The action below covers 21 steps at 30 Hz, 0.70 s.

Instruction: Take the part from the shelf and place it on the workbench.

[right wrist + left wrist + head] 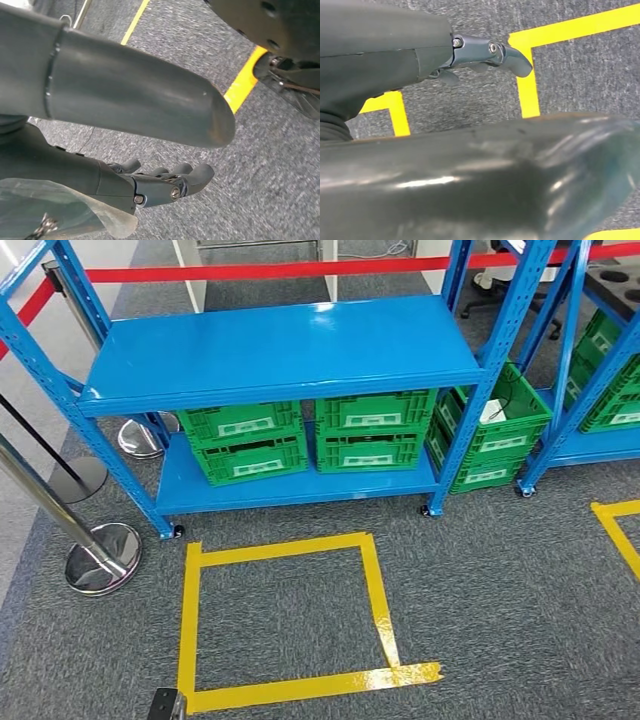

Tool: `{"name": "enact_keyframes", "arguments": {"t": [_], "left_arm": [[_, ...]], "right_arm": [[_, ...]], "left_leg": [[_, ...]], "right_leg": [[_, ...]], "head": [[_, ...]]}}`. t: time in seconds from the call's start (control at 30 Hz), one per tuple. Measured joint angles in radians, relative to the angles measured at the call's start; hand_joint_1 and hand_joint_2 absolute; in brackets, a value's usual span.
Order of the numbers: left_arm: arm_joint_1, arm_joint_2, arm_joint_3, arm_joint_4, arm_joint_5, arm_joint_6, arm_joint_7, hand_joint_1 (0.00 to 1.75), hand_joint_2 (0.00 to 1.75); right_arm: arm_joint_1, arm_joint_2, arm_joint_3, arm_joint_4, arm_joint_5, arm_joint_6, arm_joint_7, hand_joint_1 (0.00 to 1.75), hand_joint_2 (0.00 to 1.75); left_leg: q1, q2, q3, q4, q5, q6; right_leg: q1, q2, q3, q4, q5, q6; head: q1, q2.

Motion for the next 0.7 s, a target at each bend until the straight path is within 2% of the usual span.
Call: {"name": "enact_keyframes", "arguments": {"t": [0.07,0.17,0.2,0.27,0.3,0.33,0.37,0.4,0.43,0.47,0.5,0.53,0.63,0.7], "left_arm": [[-0.001,0.002,0.0,0.0,0.0,0.0,-0.002,0.0,0.0],[0.003,0.001,0.0,0.0,0.0,0.0,-0.004,0.0,0.0],[0.003,0.002,0.0,0.0,0.0,0.0,-0.004,0.0,0.0],[0.001,0.001,0.001,0.0,0.001,0.0,-0.004,0.0,0.0],[0.0,0.0,0.001,0.0,0.001,0.0,-0.003,0.0,0.0],[0.0,-0.001,0.001,0.0,0.001,0.0,-0.003,0.0,0.0],[0.001,-0.001,0.001,0.0,0.001,0.0,-0.003,0.0,0.0],[0.001,-0.002,0.001,0.0,0.001,0.0,-0.003,0.0,0.0],[0.001,-0.003,0.001,0.0,0.002,0.0,-0.003,0.0,0.0],[0.001,-0.003,0.001,0.0,0.002,0.0,-0.003,0.0,0.0],[0.0,-0.003,0.001,0.0,0.002,0.0,-0.003,0.0,0.0],[0.0,-0.003,0.001,0.0,0.002,0.0,-0.003,0.0,0.0],[-0.001,-0.004,0.001,0.0,0.002,0.0,-0.003,0.0,0.0],[-0.001,-0.004,0.001,0.0,0.002,0.001,-0.003,0.0,0.0]], "right_arm": [[-0.001,0.0,0.0,0.0,-0.004,0.003,-0.004,0.0,0.0],[-0.003,-0.001,0.0,0.0,-0.005,0.005,-0.006,0.0,0.0],[-0.004,-0.001,0.0,0.0,-0.005,0.005,-0.006,0.0,0.0],[-0.003,-0.002,0.0,0.0,-0.005,0.005,-0.007,0.0,0.0],[-0.002,-0.002,0.0,0.0,-0.005,0.005,-0.006,0.0,0.0],[-0.001,-0.002,0.0,0.0,-0.005,0.005,-0.006,0.0,0.0],[0.001,-0.002,0.0,0.0,-0.005,0.005,-0.006,0.0,0.0],[0.002,-0.003,0.0,0.0,-0.005,0.005,-0.006,0.0,0.0],[0.002,-0.004,0.0,0.0,-0.005,0.005,-0.006,0.0,0.0],[0.002,-0.004,0.0,0.0,-0.005,0.005,-0.006,0.0,0.0],[0.001,-0.005,0.0,0.0,-0.005,0.005,-0.006,0.0,0.0],[0.001,-0.005,0.0,0.0,-0.005,0.005,-0.006,0.0,0.0],[0.002,-0.004,0.0,0.0,-0.005,0.005,-0.006,0.0,0.0],[0.004,-0.004,0.0,0.0,-0.006,0.005,-0.006,0.0,0.0]], "left_leg": [[-0.005,0.003,0.014,-0.029,-0.007,0.007],[-0.001,0.001,0.026,-0.05,-0.004,0.021],[0.003,0.0,0.031,-0.058,-0.001,0.027],[0.004,0.0,0.034,-0.063,-0.003,0.034],[0.004,-0.001,0.035,-0.062,-0.005,0.036],[0.003,-0.003,0.038,-0.062,-0.007,0.036],[0.003,-0.006,0.041,-0.062,-0.01,0.035],[0.003,-0.008,0.047,-0.061,-0.014,0.033],[0.004,-0.01,0.053,-0.06,-0.018,0.03],[0.002,-0.012,0.057,-0.057,-0.024,0.025],[0.0,-0.013,0.06,-0.054,-0.029,0.02],[-0.002,-0.014,0.061,-0.052,-0.032,0.015],[-0.001,-0.014,0.062,-0.049,-0.038,0.001],[0.001,-0.011,0.046,-0.006,-0.064,-0.01]], "right_leg": [[0.001,-0.002,-0.001,-0.002,-0.002,0.011],[-0.001,0.006,-0.002,0.007,-0.015,0.026],[-0.001,0.014,-0.019,0.04,-0.033,0.029],[-0.002,0.03,-0.088,0.165,-0.087,0.033],[-0.002,0.033,-0.126,0.228,-0.106,0.036],[-0.002,0.034,-0.153,0.265,-0.108,0.037],[-0.002,0.034,-0.161,0.263,-0.088,0.038],[-0.002,0.034,-0.148,0.219,-0.048,0.038],[-0.003,0.035,-0.121,0.15,-0.003,0.037],[-0.002,0.036,-0.092,0.084,0.027,0.035],[-0.002,0.037,-0.067,0.034,0.044,0.031],[-0.001,0.039,-0.053,0.011,0.044,0.026],[0.0,0.039,-0.042,0.003,0.036,0.009],[-0.004,0.037,-0.036,-0.001,0.034,-0.003]], "head": [[0.001,0.0],[0.002,0.0],[0.005,0.0],[0.009,0.0],[0.01,0.0],[0.01,0.0],[0.01,0.0],[0.01,0.0],[0.01,0.0],[0.011,0.0],[0.01,0.0],[0.009,0.0],[0.006,0.0],[0.002,0.0]]}}
